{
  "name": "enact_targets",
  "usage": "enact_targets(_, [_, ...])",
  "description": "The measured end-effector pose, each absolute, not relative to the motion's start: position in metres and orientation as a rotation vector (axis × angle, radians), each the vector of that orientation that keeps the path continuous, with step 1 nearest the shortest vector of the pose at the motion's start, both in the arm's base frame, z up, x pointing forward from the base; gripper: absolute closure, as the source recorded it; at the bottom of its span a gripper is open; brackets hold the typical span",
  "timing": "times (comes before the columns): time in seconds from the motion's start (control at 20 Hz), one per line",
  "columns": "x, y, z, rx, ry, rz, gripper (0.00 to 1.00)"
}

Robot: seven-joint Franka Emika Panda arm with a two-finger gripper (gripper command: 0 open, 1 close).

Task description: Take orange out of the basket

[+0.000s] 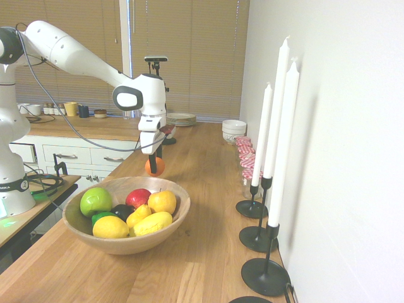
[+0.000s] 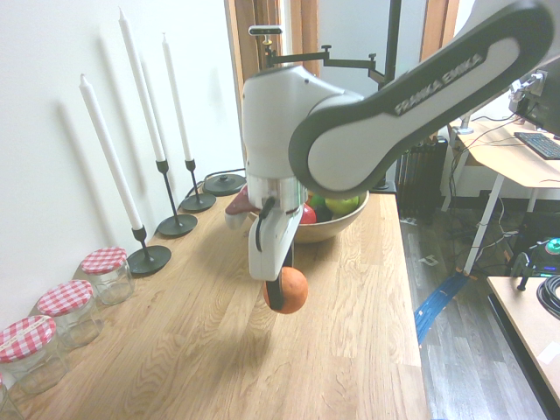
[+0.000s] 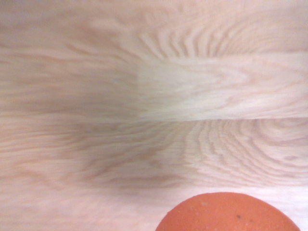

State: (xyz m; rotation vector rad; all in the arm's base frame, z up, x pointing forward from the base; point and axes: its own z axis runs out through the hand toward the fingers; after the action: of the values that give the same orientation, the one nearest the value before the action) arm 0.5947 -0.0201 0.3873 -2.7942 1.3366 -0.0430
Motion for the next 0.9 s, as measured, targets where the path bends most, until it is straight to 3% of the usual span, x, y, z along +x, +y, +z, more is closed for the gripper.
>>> enact_targets(0.25, [0.593, -0.022, 0.371, -2.804, 1.347, -0.008, 1.00])
enact_targets(0.3, [0.592, -0.023, 0.368, -2.805, 1.350, -0.001, 0.00])
enact_targets(0.9, [0.589, -0.028, 0.363, -2.802, 1.366, 0.014, 0.00])
